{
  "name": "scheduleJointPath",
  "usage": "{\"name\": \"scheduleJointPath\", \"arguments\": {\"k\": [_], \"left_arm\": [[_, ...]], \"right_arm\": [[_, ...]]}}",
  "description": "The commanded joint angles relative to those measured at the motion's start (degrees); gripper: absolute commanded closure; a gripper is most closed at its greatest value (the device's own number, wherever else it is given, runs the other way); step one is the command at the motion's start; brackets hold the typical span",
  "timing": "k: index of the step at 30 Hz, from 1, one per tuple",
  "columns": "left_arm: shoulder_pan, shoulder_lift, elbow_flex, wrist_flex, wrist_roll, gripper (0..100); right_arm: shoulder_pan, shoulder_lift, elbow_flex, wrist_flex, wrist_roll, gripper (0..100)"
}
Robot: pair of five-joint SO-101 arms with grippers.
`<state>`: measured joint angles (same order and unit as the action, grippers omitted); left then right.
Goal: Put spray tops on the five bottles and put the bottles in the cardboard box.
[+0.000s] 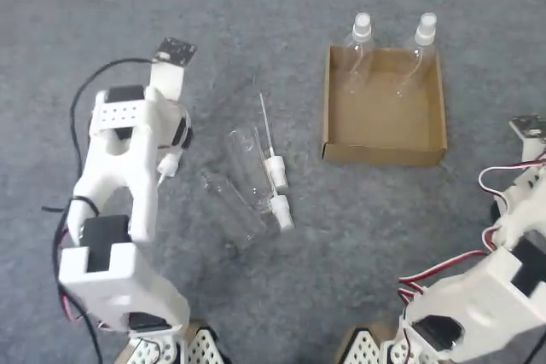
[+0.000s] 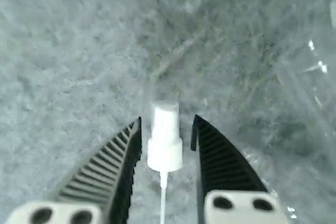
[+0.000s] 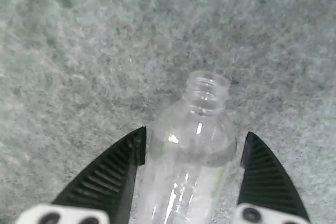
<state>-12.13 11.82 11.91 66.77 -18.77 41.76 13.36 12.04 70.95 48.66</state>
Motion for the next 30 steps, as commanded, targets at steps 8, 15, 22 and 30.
{"name": "scheduleJointPath", "arguments": {"k": [8, 15, 22, 30], "left_arm": [[-0.53, 8.62, -8.75, 4.13, -2.81, 89], [-0.7, 9.32, -8.57, 3.52, -3.69, 89], [-0.53, 11.43, -7.6, 2.81, -3.52, 89], [-0.62, 14.24, -8.31, 1.23, -1.67, 94]], "right_arm": [[0.04, -1.19, -3.08, -0.13, 1.32, 75.3], [0.13, -1.19, -3.08, -0.13, 1.32, 75.3], [0.13, -1.19, -3.08, -0.13, 1.14, 75.3], [0.13, -1.19, -3.08, -0.13, 1.23, 75.3]]}}
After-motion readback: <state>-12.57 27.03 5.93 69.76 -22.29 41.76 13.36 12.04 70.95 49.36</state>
